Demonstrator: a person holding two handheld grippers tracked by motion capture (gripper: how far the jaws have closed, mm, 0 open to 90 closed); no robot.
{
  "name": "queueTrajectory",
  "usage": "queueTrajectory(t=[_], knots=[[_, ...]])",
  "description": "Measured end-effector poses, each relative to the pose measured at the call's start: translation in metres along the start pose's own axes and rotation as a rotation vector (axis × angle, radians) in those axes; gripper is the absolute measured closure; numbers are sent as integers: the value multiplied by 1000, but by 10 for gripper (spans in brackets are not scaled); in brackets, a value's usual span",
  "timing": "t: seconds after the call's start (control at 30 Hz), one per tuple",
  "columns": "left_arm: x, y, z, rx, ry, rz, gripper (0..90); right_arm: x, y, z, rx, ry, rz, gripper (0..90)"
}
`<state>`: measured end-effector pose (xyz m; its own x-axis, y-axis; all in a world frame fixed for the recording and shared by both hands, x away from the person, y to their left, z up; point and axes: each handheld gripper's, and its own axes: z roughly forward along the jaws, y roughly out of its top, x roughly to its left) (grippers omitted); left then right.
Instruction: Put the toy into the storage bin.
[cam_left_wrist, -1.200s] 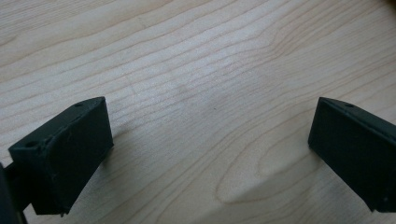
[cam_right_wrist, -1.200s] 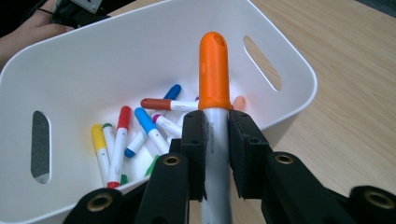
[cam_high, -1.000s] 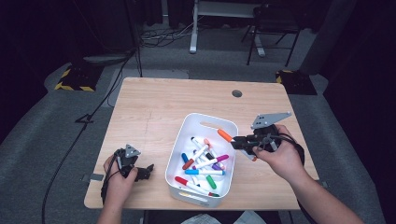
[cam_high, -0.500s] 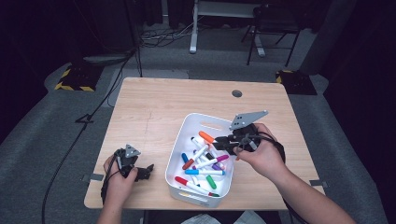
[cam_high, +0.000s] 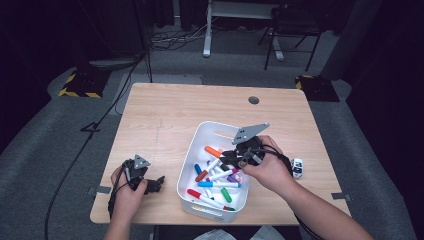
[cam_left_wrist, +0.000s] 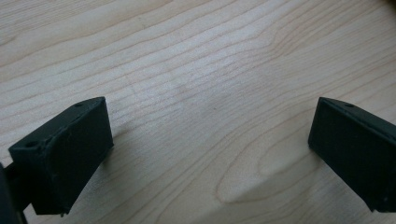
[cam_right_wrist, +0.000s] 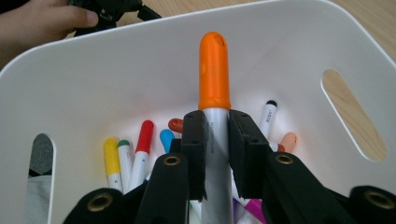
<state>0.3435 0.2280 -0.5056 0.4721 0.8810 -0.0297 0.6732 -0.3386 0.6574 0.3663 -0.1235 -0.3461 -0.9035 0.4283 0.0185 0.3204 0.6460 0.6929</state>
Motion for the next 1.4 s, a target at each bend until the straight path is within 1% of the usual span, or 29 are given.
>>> queueTrajectory(t=[0.3, 0.37, 0.53, 0.77, 0.87, 0.97, 1.1, 1.13, 1.17, 1.2, 1.23, 1.27, 1.3, 1.33, 1.4], knots=[[0, 0, 0, -2, 1, 0, 1, 2, -10, 12, 44, -3, -17, 769], [0, 0, 0, -1, 1, 0, 1, 3, -12, 14, 47, -3, -14, 769], [0, 0, 0, 0, 0, 0, 1, 4, -17, 19, 51, 14, -10, 769], [0, 0, 0, -2, 1, 0, 1, 10, -19, 26, 73, 27, -18, 769], [0, 0, 0, 1, 0, 0, 1, 14, -20, 29, 96, 34, -21, 768], [0, 0, 0, 0, 0, 0, 1, 16, -21, 32, 100, 42, -19, 768], [0, 0, 0, 0, 0, 0, 1, 19, -23, 37, 121, 50, -16, 767], [0, 0, 0, 1, 0, 0, 1, 20, -23, 36, 133, 38, -20, 767], [0, 0, 0, 1, 0, 0, 1, 20, -23, 37, 119, 45, -20, 767], [0, 0, 0, -1, 0, 0, 1, 21, -23, 36, 124, 56, -5, 767], [0, 0, 0, -1, 1, 0, 1, 22, -24, 36, 122, 64, -10, 767], [0, 0, 0, -2, 1, 0, 1, 23, -24, 36, 129, 64, -4, 767], [0, 0, 0, 0, 0, 0, 1, 24, -24, 36, 126, 65, -15, 767], [0, 0, 0, -1, 1, 0, 1, 25, -25, 35, 132, 67, -14, 766], [0, 0, 0, -1, 1, 0, 1, 28, -25, 36, 133, 83, -12, 761]])
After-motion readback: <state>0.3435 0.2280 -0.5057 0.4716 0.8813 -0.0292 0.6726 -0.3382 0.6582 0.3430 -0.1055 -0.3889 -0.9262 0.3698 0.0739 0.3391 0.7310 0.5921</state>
